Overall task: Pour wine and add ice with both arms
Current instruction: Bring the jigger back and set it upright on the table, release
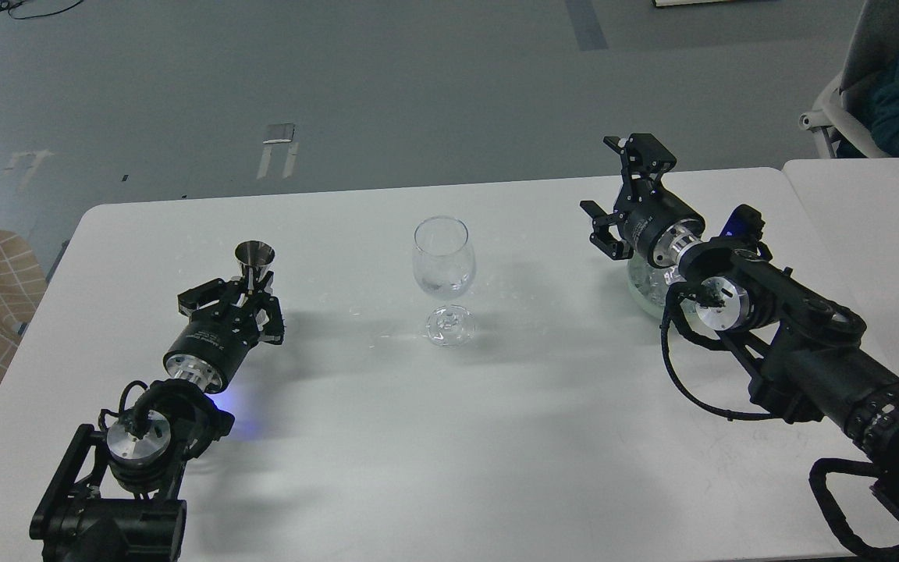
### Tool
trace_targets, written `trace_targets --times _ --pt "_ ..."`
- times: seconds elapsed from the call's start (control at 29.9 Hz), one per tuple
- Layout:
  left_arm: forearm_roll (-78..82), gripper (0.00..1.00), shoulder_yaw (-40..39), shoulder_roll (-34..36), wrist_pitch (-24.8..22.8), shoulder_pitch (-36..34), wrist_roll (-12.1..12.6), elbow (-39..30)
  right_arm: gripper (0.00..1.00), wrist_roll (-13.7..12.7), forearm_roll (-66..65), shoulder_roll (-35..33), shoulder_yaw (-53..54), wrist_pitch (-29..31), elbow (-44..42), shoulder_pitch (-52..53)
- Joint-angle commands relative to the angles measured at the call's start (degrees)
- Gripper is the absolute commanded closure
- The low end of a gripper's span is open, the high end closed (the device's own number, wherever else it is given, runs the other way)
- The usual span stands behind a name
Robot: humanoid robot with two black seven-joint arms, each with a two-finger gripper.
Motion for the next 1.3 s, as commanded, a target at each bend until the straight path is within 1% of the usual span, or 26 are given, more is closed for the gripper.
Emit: trace_targets --times 0.0,0.13,0.2,0.3,0.8,0.9,1.14,1.27 --pt "-0.23 0.79 -0.45 -0.09 0.09 -0.17 -0.08 0.00 0.00 0.00 0.00 0.02 0.00 -0.02 0.00 -0.15" --pt "-0.58 0.74 -0.62 -0.18 0.00 -0.08 0.01 0.00 0.00 0.00 0.00 0.02 0.00 -0.02 0.00 -0.15" --pt "-0.76 0.73 -0.62 -0.26 0.09 -0.08 0.01 0.00 0.00 0.00 0.00 0.02 0.00 -0.02 0.00 -0.15" --pt "-0.67 0.67 -0.62 -0.35 0.44 -0.08 0.01 0.00 0.00 0.00 0.00 -0.07 0.00 -0.02 0.00 -0.23" --pt "-0.76 0.64 -0.62 -0.35 0.79 -0.26 0.01 0.00 0.00 0.00 -0.09 -0.07 0.00 -0.02 0.00 -0.15" --pt "-0.76 0.60 -0.62 -0.35 0.79 -0.17 0.01 0.00 0.00 0.00 -0.35 -0.07 0.00 -0.02 0.00 -0.23" --pt "-0.67 0.59 -0.54 -0.26 0.79 -0.26 0.01 0.00 0.00 0.00 -0.35 -0.07 0.00 -0.02 0.00 -0.24" --pt "-0.67 0.54 -0.45 -0.35 0.79 -0.26 0.01 0.00 0.00 0.00 -0.35 -0.07 0.00 -0.02 0.00 -0.15"
